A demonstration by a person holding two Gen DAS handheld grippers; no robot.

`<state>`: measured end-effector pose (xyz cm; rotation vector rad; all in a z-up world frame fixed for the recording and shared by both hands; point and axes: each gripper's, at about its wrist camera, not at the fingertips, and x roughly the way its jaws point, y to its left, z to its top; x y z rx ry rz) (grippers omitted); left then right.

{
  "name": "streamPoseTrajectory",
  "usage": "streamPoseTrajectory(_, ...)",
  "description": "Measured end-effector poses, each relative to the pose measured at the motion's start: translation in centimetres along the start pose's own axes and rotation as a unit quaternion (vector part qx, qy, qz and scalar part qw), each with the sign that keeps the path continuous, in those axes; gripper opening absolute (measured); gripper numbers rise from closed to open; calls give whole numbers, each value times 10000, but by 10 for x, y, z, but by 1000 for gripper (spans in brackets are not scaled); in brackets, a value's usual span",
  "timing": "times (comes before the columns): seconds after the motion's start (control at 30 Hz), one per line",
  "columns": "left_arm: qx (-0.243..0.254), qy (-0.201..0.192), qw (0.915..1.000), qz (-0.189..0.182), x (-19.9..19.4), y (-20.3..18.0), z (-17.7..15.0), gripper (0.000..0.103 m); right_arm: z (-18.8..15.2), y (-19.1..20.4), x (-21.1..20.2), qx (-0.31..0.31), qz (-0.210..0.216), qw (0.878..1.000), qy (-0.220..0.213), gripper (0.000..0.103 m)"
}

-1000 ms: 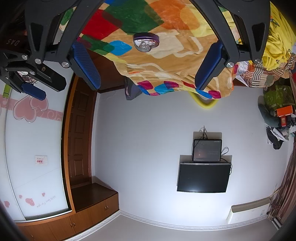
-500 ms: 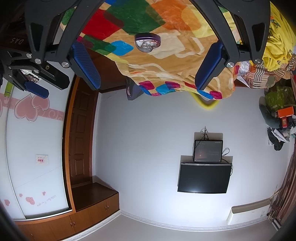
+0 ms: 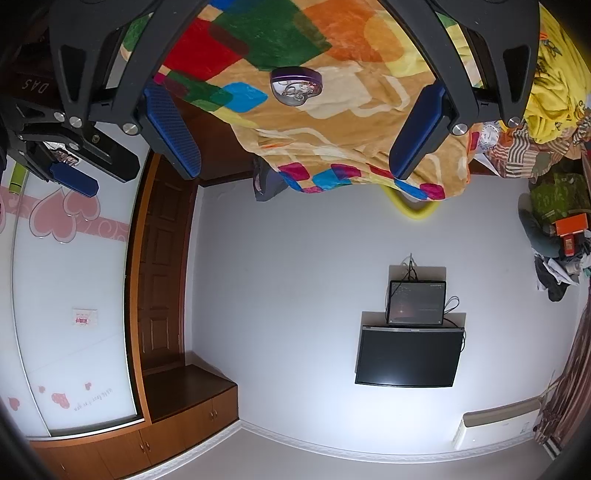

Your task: Organize jewelry

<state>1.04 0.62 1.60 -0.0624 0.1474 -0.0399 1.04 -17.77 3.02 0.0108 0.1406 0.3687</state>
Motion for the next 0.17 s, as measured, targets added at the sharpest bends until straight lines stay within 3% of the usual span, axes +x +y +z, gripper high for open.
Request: streamPoseTrajectory(0.17, -42, 23, 10000, 22, 3, 3, -2, 102, -1, -1, 2, 6, -3, 10000, 20, 98)
